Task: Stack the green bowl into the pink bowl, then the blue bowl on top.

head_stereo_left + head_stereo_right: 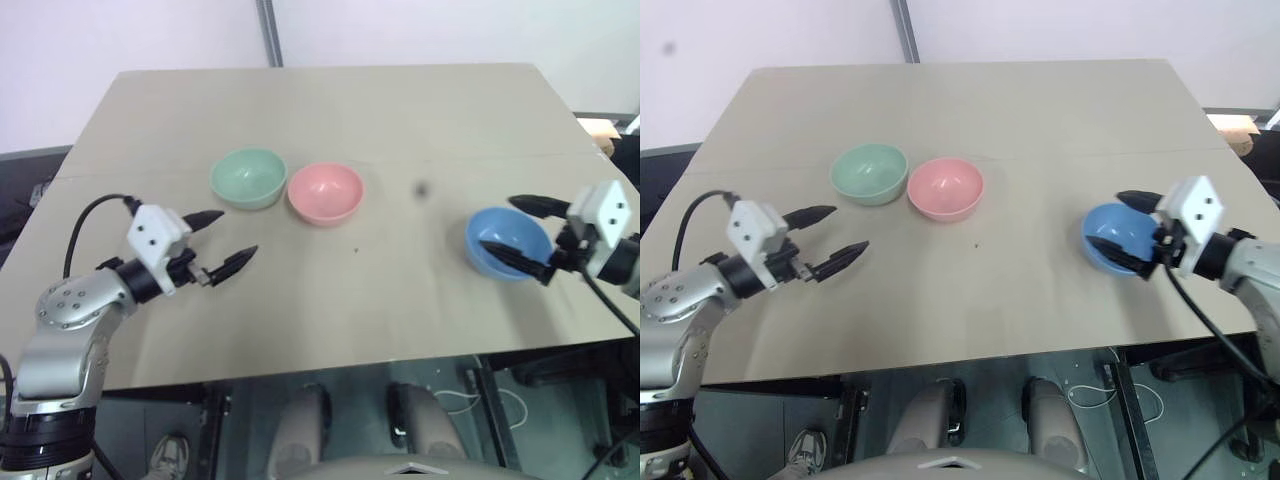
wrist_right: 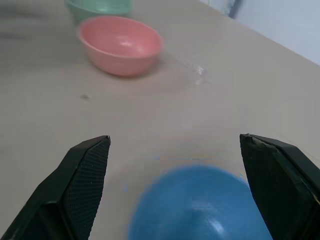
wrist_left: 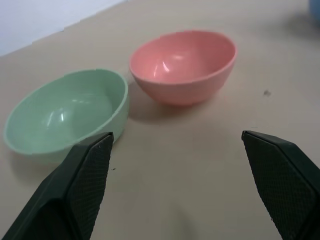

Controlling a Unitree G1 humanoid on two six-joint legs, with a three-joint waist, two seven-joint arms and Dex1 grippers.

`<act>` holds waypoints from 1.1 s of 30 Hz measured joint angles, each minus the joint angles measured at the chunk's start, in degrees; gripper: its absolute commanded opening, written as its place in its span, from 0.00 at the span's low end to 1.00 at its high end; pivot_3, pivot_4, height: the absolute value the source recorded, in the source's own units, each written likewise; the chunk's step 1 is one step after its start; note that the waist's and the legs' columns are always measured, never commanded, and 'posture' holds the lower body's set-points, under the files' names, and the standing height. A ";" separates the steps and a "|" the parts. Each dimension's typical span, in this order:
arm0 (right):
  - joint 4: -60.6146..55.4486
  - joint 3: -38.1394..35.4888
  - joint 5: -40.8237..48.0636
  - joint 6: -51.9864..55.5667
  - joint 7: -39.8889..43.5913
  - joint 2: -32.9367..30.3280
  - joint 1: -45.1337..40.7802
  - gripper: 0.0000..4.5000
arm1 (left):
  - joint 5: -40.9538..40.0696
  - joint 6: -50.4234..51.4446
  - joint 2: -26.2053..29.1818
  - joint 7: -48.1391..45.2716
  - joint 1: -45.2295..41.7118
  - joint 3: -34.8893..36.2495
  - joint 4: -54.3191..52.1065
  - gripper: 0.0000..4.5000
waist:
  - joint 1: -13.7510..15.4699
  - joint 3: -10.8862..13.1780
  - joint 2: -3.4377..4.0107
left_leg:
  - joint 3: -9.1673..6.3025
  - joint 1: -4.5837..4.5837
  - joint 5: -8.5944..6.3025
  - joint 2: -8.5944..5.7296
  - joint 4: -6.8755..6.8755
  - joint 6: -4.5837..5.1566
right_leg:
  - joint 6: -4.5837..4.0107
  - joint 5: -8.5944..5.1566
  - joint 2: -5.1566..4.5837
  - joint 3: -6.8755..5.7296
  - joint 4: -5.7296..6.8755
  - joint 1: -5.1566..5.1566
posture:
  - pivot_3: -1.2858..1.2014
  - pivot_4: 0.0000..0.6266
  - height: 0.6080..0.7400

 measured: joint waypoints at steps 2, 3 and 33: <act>-0.34 4.27 -1.54 0.09 -0.03 0.96 -3.69 1.00 | 2.18 1.38 1.61 1.16 -2.22 -1.79 -1.89 0.97 | -0.03 -0.01 -0.02 | 0.00 0.01 0.00 0.00 0.00 0.00 | 0.00 0.00 0.01 0.00 0.00 0.00 | 0.52 0.24 1.00; -0.43 8.10 -2.99 0.55 0.06 1.63 -6.19 1.00 | 6.19 1.37 4.21 1.81 -4.01 -4.51 -2.51 0.97 | -0.05 -0.01 -0.02 | -0.02 0.01 0.00 0.00 -0.01 0.00 | 0.00 0.00 0.04 -0.01 0.01 0.00 | 0.52 0.24 1.00; -18.13 -11.07 4.74 9.62 -6.13 -0.46 14.04 1.00 | 44.16 -31.14 -7.54 -16.56 -51.31 -47.61 39.81 0.01 | 1.36 0.02 -0.05 | -0.41 -0.57 0.00 -0.03 1.07 0.03 | 0.12 -0.07 0.20 -0.11 0.69 -0.17 | 0.52 0.24 1.00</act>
